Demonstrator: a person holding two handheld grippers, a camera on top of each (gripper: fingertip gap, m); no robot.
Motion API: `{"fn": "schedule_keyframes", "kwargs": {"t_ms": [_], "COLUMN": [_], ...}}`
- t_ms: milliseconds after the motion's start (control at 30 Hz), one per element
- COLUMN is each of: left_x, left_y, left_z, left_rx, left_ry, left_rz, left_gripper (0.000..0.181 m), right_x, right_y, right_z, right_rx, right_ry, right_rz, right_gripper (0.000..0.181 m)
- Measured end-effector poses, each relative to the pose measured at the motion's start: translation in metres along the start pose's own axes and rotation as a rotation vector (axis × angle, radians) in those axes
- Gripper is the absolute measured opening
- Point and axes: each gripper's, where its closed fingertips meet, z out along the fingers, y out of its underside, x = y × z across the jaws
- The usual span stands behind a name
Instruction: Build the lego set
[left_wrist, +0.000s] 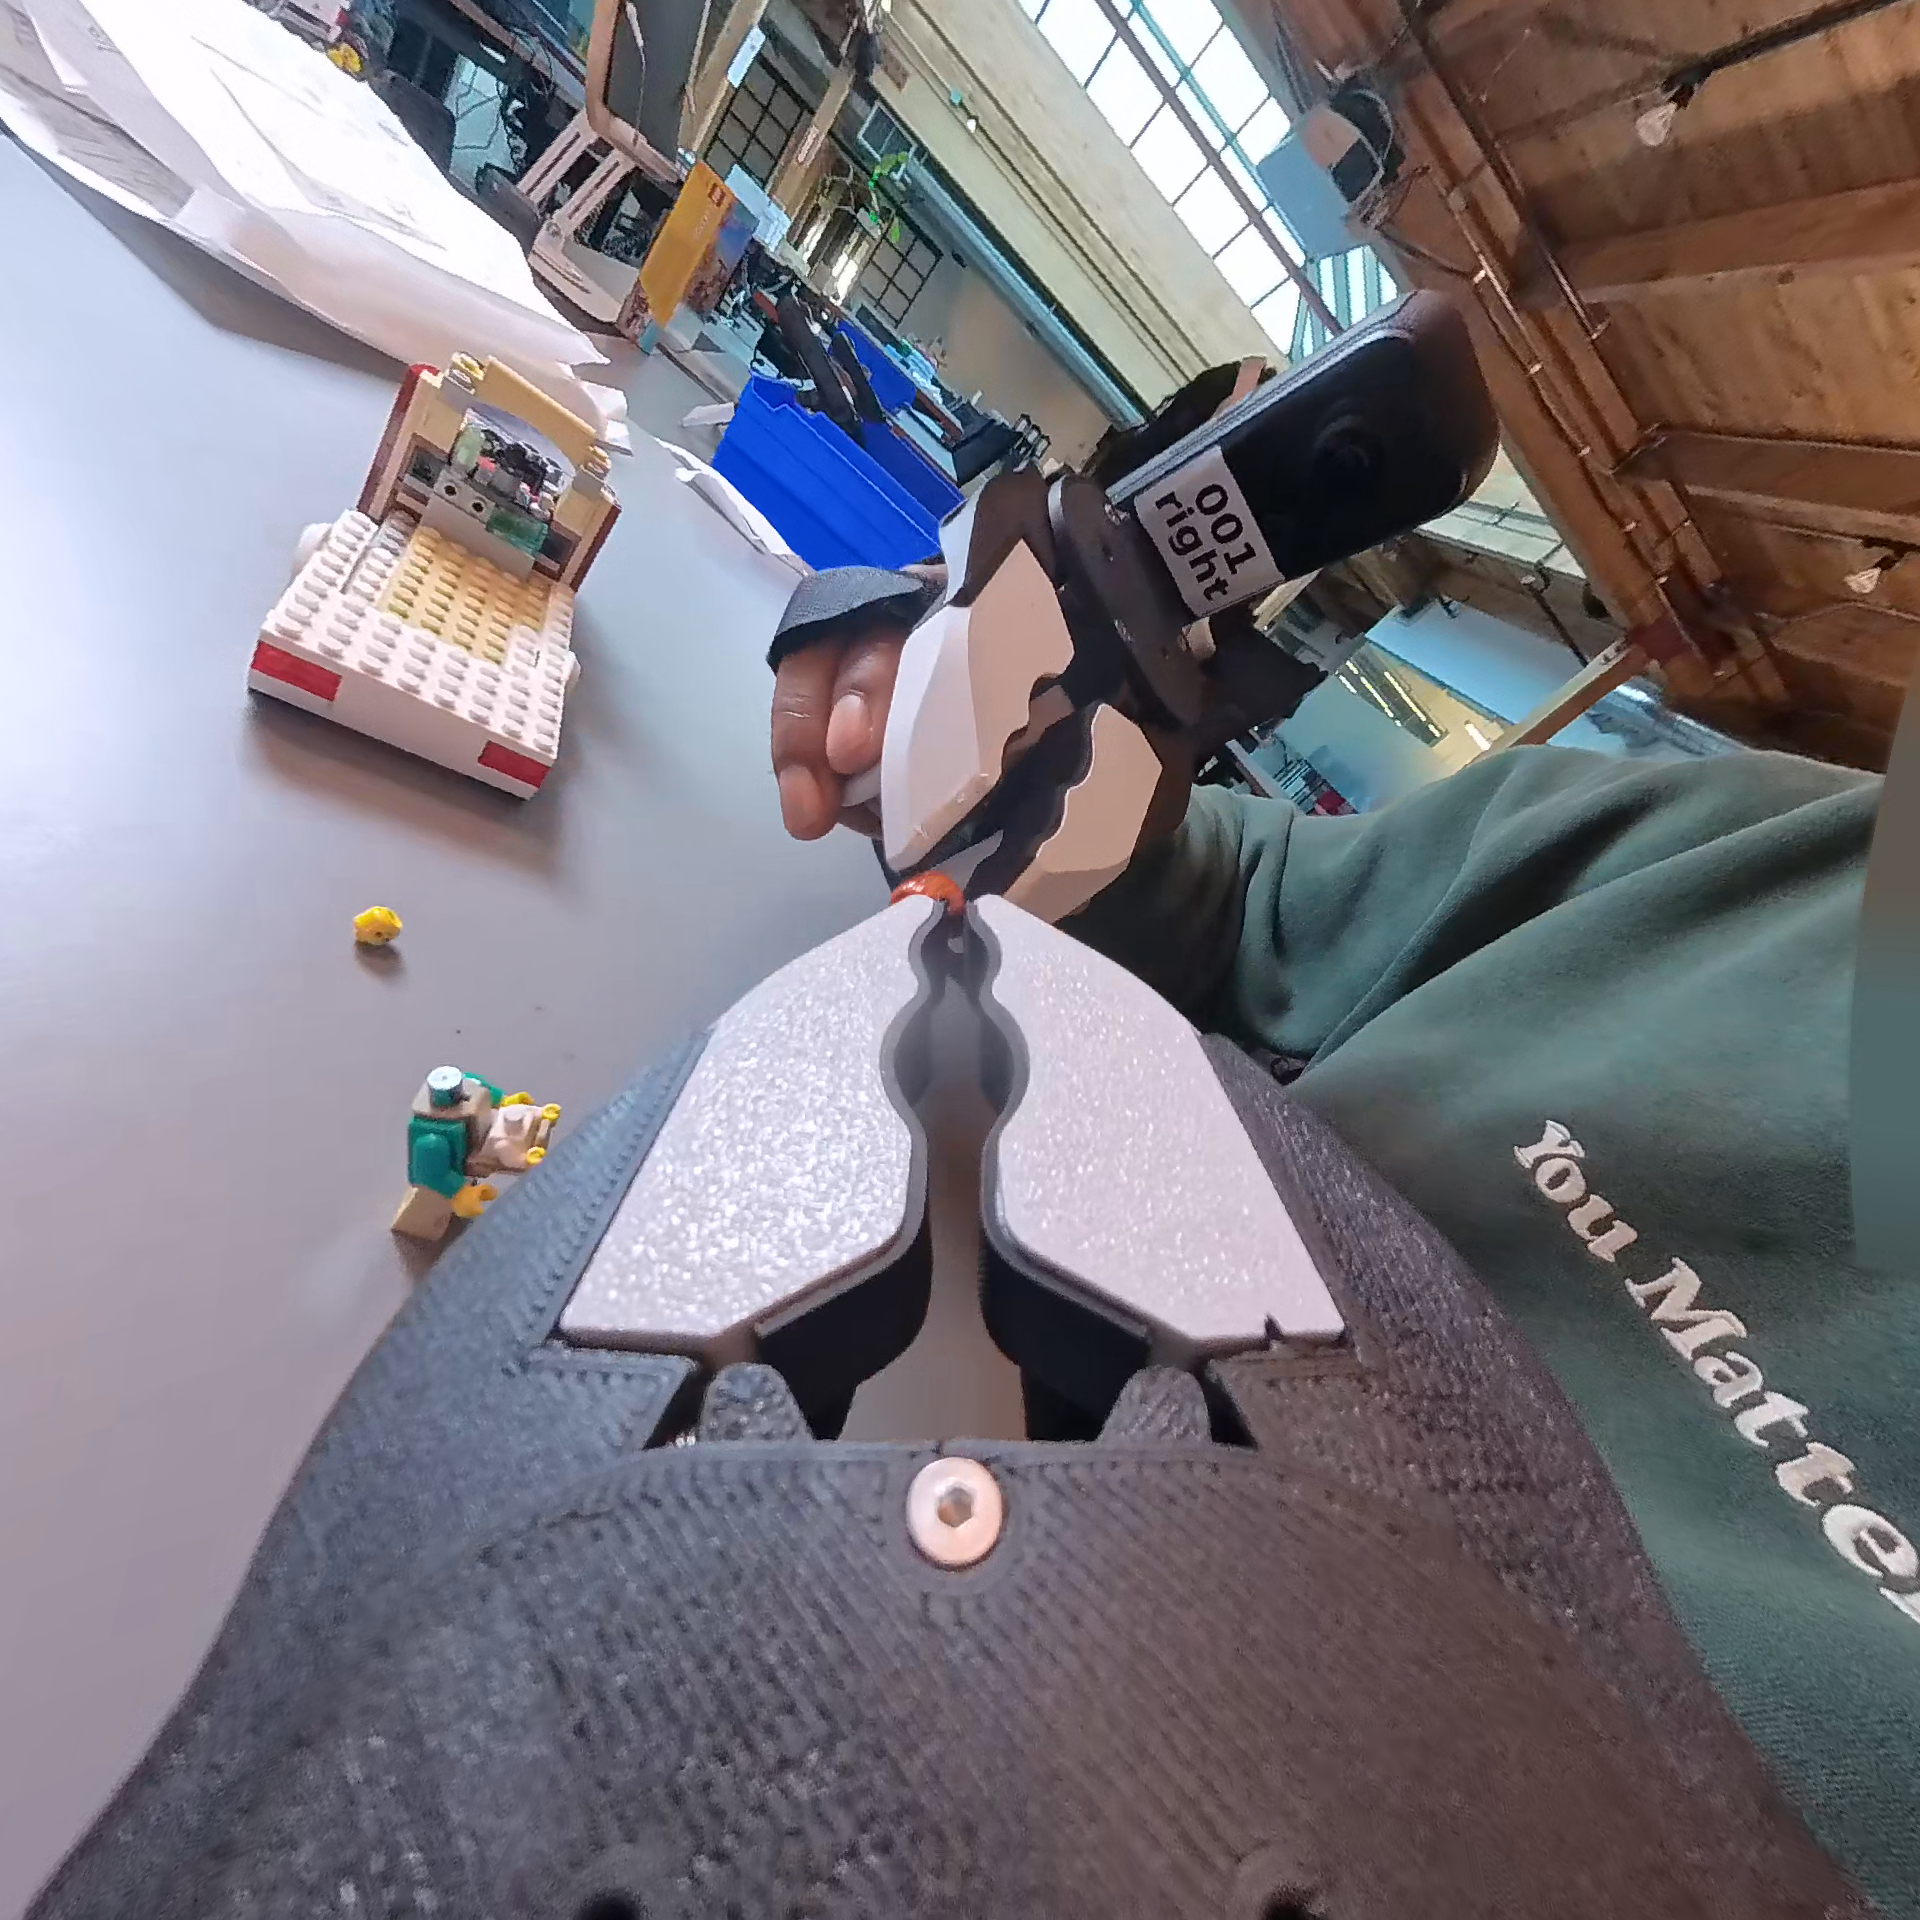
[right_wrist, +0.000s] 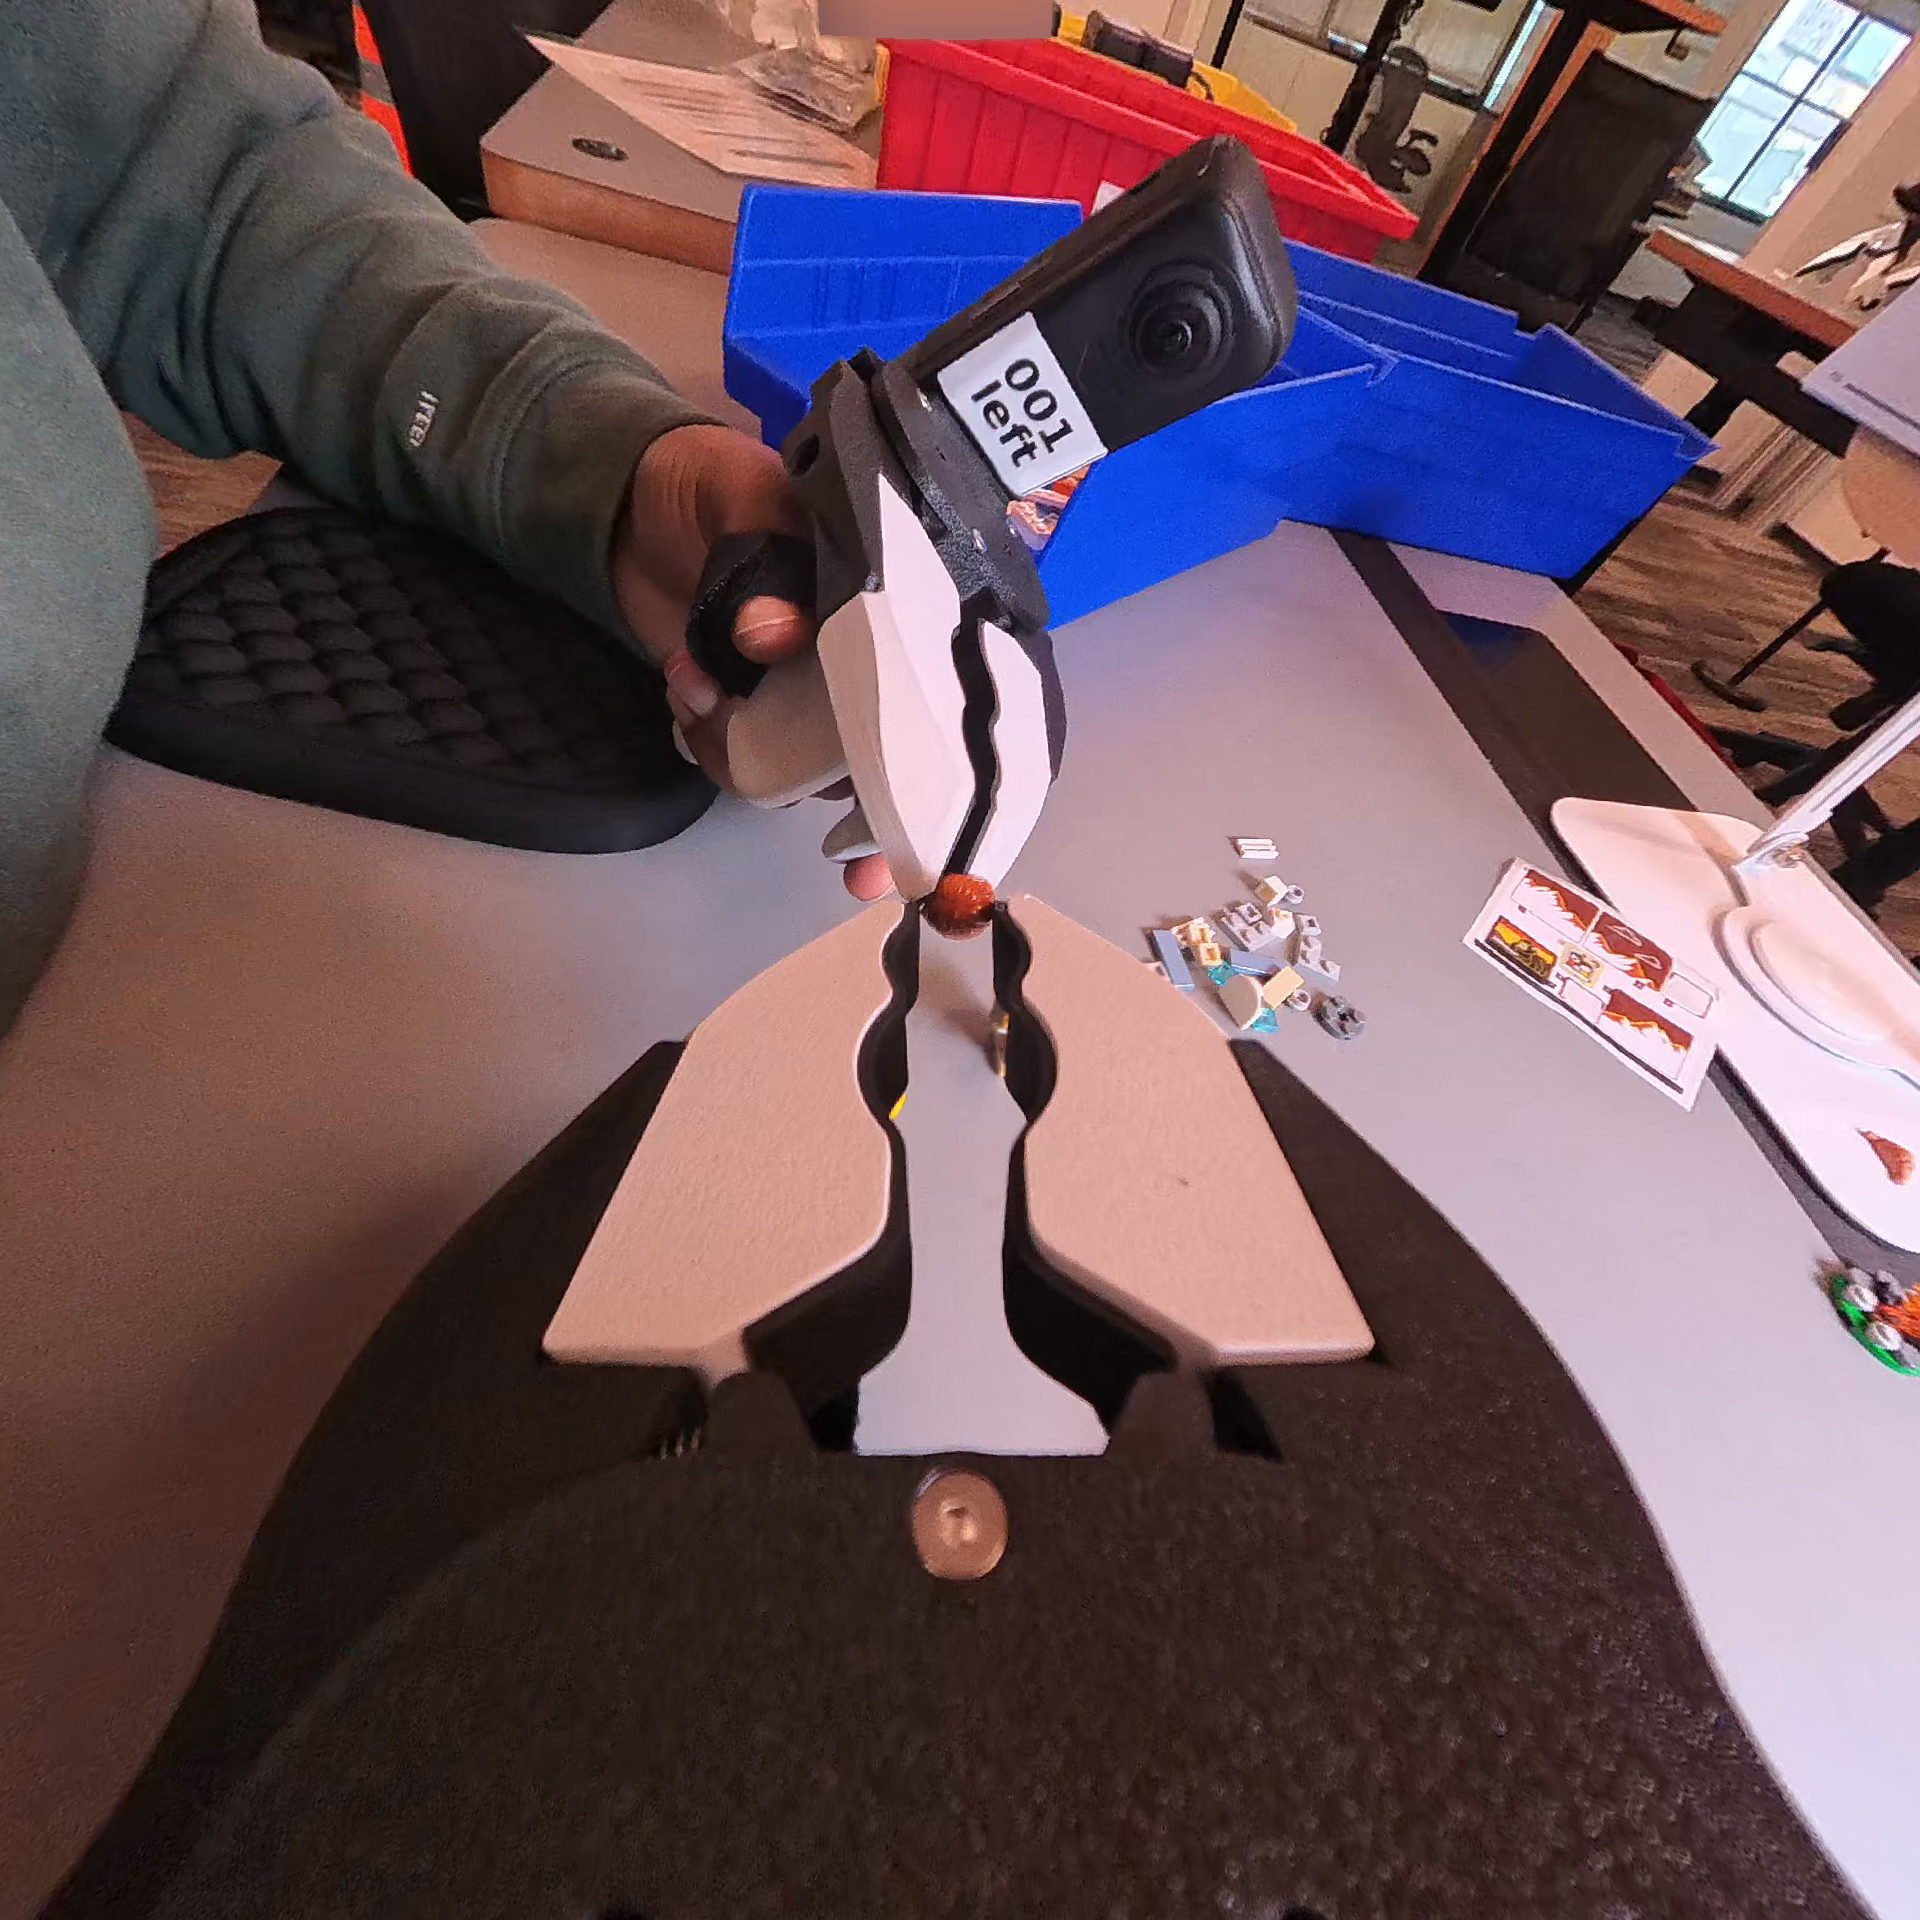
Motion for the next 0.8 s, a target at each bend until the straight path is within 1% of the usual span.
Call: {"fn": "schedule_keyframes", "kwargs": {"t_ms": [233,267,300,367,433,467,533,667,800], "left_x": [0.004,0.006,0.006,-0.003,-0.018,-0.025,-0.036,-0.055,-0.066], "left_y": [0.005,0.004,0.004,0.005,0.013,0.021,0.040,0.063,0.072], "left_z": [0.002,0.001,0.000,-0.004,-0.009,-0.012,-0.012,-0.010,-0.008], "left_rx": [-0.033,-0.037,-0.042,-0.075,-0.170,-0.244,-0.382,-0.530,-0.623], "left_ry": [0.029,0.041,0.035,-0.042,-0.158,-0.215,-0.281,-0.382,-0.463], "left_rz": [0.017,0.025,0.047,0.135,0.268,0.334,0.418,0.496,0.573], "left_gripper": [0.003,0.006,0.010,0.015,0.016,0.018,0.021,0.024,0.024], "right_x": [-0.005,-0.005,-0.005,-0.001,0.002,0.002,0.002,-0.005,-0.011], "right_y": [0.002,0.001,0.002,0.004,0.010,0.014,0.024,0.043,0.052], "right_z": [-0.001,-0.002,-0.002,-0.006,-0.011,-0.013,-0.015,-0.013,-0.009], "right_rx": [-0.008,-0.002,0.000,-0.005,-0.028,-0.050,-0.097,-0.207,-0.280], "right_ry": [-0.053,-0.059,-0.065,-0.069,-0.088,-0.101,-0.122,-0.166,-0.186], "right_rz": [0.031,0.042,0.053,0.077,0.114,0.132,0.160,0.180,0.189], "right_gripper": [0.011,0.011,0.011,0.011,0.011,0.011,0.011,0.011,0.011]}}
